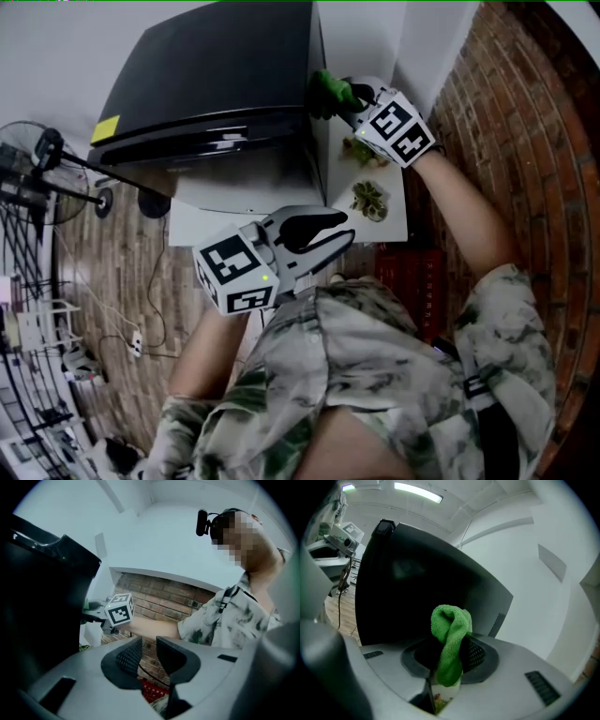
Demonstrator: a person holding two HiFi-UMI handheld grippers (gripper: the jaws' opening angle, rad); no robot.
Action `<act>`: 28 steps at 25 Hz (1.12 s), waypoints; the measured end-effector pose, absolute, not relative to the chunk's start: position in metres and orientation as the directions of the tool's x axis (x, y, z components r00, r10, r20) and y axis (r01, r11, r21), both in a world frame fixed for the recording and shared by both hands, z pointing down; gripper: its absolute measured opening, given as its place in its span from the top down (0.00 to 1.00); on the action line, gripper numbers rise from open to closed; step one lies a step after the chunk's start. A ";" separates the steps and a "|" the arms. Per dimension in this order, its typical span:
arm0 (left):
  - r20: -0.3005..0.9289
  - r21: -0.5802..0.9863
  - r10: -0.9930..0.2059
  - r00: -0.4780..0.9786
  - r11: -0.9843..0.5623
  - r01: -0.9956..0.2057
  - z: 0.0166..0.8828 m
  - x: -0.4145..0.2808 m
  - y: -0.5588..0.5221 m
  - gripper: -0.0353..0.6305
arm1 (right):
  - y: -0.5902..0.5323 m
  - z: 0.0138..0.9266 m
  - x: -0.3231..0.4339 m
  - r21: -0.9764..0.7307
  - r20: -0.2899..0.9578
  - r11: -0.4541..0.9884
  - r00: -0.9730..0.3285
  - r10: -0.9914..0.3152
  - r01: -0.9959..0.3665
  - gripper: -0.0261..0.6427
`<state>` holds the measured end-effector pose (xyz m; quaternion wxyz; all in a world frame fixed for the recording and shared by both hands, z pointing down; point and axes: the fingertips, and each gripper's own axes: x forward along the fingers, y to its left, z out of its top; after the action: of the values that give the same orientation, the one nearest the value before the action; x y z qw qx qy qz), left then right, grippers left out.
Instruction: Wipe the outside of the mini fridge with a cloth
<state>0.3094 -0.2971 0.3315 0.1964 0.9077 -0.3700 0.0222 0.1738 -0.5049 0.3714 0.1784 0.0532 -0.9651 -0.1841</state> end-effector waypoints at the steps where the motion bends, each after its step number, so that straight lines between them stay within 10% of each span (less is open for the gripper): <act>1: 0.186 0.342 -0.663 0.725 -0.648 -0.681 0.332 0.309 -0.297 0.81 | -0.504 0.379 0.174 0.368 0.331 0.929 -0.929 -0.166 -0.034 0.79; 28: 0.215 0.355 -0.672 0.709 -0.623 -0.697 0.343 0.306 -0.297 0.81 | -0.499 0.492 0.192 0.250 0.463 0.967 -0.872 -0.162 -0.047 0.79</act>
<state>0.3063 -0.2971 0.3427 0.2098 0.9003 -0.3801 0.0306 0.1925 -0.4994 0.4916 0.2474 0.0545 -0.9604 -0.1162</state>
